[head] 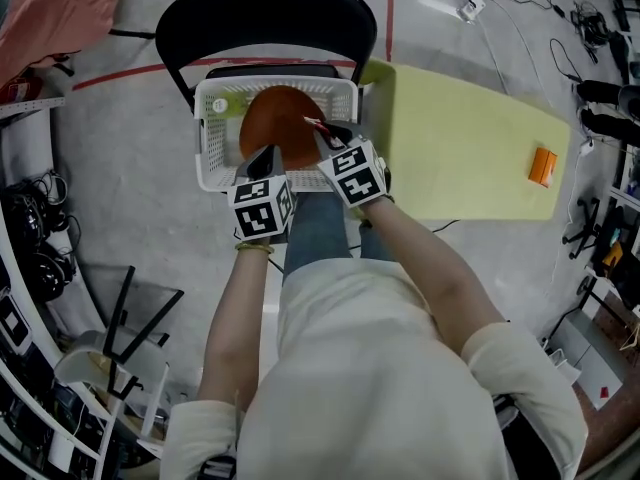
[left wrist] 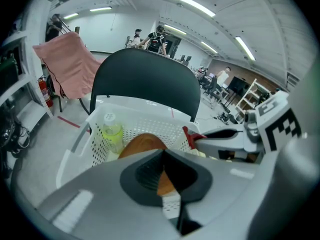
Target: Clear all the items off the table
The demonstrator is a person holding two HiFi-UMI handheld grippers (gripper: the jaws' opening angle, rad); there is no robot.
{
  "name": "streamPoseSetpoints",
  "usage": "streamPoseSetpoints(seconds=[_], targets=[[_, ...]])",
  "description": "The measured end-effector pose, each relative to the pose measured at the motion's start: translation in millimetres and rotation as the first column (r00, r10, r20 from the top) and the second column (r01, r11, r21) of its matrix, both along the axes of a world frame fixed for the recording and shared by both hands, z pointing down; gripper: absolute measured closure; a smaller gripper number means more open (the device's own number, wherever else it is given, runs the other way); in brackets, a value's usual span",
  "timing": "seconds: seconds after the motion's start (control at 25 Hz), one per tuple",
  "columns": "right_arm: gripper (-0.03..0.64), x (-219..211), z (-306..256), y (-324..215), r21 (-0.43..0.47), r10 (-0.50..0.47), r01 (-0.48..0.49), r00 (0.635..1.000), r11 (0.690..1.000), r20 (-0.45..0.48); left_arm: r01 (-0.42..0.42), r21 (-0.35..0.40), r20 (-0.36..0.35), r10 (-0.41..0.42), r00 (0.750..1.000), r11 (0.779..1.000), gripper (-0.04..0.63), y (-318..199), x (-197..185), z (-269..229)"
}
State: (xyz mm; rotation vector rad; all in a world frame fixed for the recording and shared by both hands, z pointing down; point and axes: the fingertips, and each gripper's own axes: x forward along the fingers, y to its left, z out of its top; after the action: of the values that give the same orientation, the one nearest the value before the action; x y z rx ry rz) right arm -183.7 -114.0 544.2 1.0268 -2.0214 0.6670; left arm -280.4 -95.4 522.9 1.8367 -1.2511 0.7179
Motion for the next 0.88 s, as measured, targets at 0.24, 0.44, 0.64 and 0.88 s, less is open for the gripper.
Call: streamPoseSetpoints(seconds=[0.24, 0.44, 0.64, 0.88], targets=[[0.58, -3, 7, -2, -0.006, -0.023, 0.023, 1.0, 1.0, -0.008, 0.005, -0.008, 0.004, -0.005, 1.0, 1.0, 0.586, -1, -5, 3], [0.439, -11, 9, -1, -0.029, -0.036, 0.037, 0.999, 0.999, 0.026, 0.008, -0.006, 0.003, -0.008, 1.0, 1.0, 0.586, -4, -8, 3], [0.381, -14, 7, 4, -0.044, -0.042, 0.044, 0.998, 0.998, 0.044, 0.006, 0.0, 0.004, -0.006, 1.0, 1.0, 0.586, -6, -8, 1], [0.423, -13, 2, 7, -0.039, -0.03, 0.032, 0.998, 0.999, 0.046, 0.005, 0.003, -0.007, -0.005, 1.0, 1.0, 0.586, -5, -5, -2]])
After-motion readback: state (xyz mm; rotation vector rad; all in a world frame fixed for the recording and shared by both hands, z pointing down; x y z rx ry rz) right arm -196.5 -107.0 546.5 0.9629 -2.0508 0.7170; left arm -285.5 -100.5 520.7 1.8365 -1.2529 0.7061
